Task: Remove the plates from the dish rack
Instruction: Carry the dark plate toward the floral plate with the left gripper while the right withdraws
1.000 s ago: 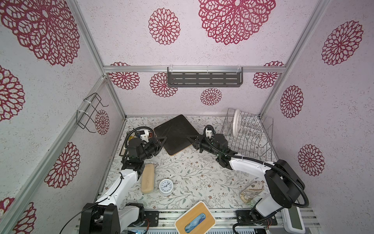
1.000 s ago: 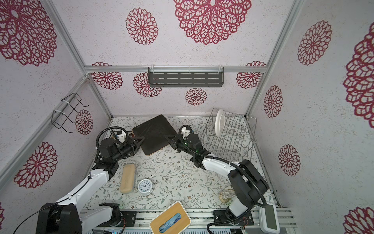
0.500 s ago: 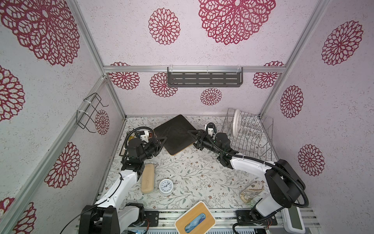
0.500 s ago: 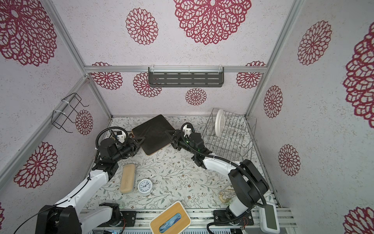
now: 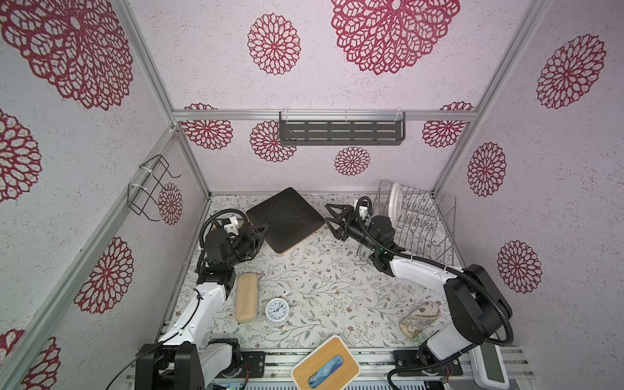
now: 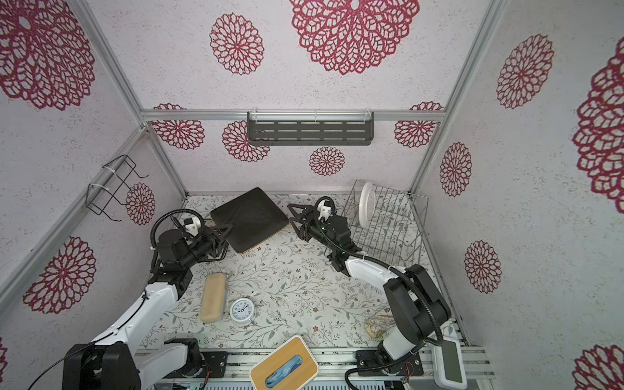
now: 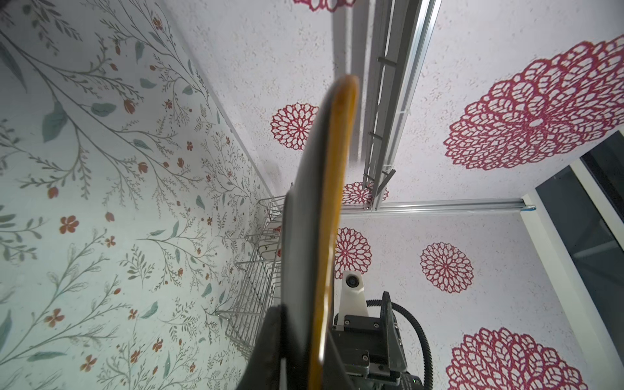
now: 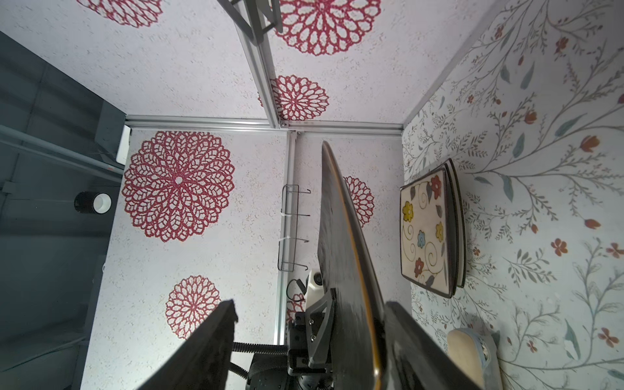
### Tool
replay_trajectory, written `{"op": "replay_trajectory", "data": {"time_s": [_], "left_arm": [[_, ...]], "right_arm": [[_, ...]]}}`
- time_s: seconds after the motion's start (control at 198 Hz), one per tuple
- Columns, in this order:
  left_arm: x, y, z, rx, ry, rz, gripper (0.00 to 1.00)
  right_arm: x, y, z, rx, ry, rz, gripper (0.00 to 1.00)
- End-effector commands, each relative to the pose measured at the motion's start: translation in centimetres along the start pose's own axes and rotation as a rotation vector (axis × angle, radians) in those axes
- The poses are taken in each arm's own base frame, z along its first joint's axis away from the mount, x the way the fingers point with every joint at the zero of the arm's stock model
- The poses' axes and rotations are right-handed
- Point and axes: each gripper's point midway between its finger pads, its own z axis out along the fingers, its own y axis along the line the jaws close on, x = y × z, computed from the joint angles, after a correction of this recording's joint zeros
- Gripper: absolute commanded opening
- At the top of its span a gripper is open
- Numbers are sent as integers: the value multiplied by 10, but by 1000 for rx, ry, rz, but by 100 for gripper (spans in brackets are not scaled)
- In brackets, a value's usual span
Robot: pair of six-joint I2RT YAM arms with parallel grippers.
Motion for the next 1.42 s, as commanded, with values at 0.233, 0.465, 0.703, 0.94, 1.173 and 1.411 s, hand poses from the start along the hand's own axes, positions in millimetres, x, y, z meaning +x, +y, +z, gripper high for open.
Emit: {"op": "replay_trajectory", "data": {"time_s": [0.233, 0.465, 0.703, 0.94, 1.173, 1.411], "left_arm": [[-59, -45, -23, 152, -189, 64, 0], [-84, -25, -32, 146, -287, 22, 0], [-108, 4, -49, 92, -422, -13, 0], [-124, 29, -62, 43, -510, -50, 0], [-132, 44, -72, 10, -583, -73, 0], [-139, 60, -84, -38, -656, -84, 0]], "right_arm": [[-20, 47, 2, -139, -13, -42, 71], [-26, 34, 11, -116, -7, -41, 71], [-29, 16, 19, -50, 7, -58, 70], [-32, 4, 23, 21, -1, -108, 70], [-33, -8, 22, 70, -4, -137, 71], [-33, -16, 22, 99, 3, -155, 71]]}}
